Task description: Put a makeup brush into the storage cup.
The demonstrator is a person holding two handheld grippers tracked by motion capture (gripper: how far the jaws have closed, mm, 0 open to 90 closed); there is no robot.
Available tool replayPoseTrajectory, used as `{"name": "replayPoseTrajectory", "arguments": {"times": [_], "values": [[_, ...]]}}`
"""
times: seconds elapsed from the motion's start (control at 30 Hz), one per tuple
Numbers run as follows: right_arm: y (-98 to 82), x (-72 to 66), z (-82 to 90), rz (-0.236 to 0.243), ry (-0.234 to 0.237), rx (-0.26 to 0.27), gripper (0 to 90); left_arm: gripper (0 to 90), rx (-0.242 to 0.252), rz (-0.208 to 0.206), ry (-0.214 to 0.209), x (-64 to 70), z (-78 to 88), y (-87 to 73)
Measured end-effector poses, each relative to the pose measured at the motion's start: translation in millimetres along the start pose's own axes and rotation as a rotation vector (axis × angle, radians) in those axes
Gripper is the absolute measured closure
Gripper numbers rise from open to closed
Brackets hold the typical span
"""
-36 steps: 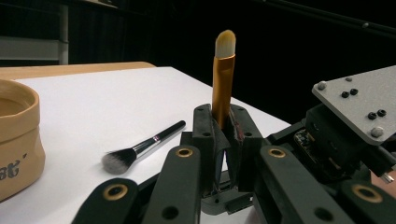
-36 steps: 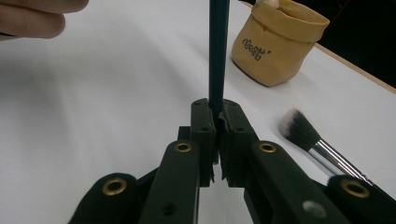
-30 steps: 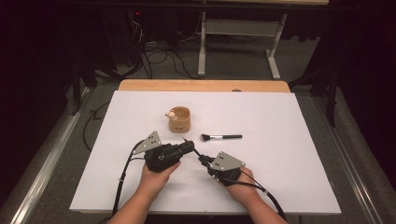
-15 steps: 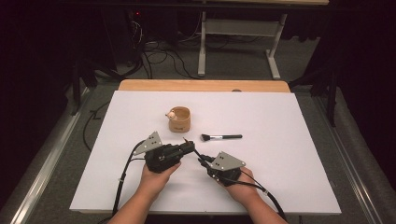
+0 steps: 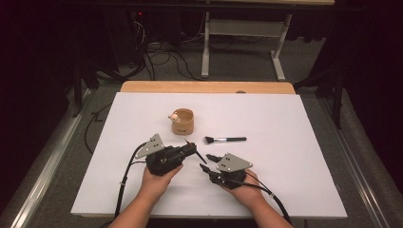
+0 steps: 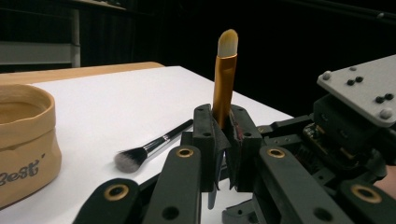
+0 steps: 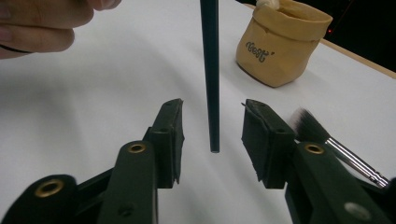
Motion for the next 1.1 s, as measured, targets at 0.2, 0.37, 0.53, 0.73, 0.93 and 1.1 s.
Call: {"name": "replayPoseTrajectory", "arguments": {"times": [0.2, 0.37, 0.53, 0.73, 0.93, 1.1], "values": [[4.5, 4.1, 3.4, -0.044, -0.002, 0.024, 50.8, 83.4, -0.003, -0.017, 0.022, -2.6, 2.0, 2.4], [7.2, 11.4, 7.2, -0.070, -0.020, 0.036, 46.7, 83.4, -0.007, -0.041, 0.051, -6.6, 5.3, 4.9], [9.6, 22.1, 14.0, -0.091, -0.048, 0.047, 43.2, 83.4, -0.018, -0.061, 0.079, -11.4, 8.7, 6.6], [10.0, 38.5, 22.4, -0.148, -0.099, 0.059, 33.9, 83.4, -0.027, -0.075, 0.097, -15.2, 11.5, 7.0], [6.7, 50.1, 29.1, -0.173, -0.140, 0.055, 27.1, 83.4, -0.033, -0.083, 0.122, -21.2, 14.8, 7.7], [3.2, 57.2, 32.8, -0.184, -0.164, 0.041, 22.1, 83.4, -0.029, -0.089, 0.149, -27.5, 20.0, 10.1]]}}
Point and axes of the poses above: each handheld gripper's, and its own axes: z roughly backward along the jaws, y roughly out of its top, x roughly to its right, the point moved 8 cm from there along -z, roughly forward along the jaws, and after that the axes turned 12 degrees about x, right-handed, at the moved point
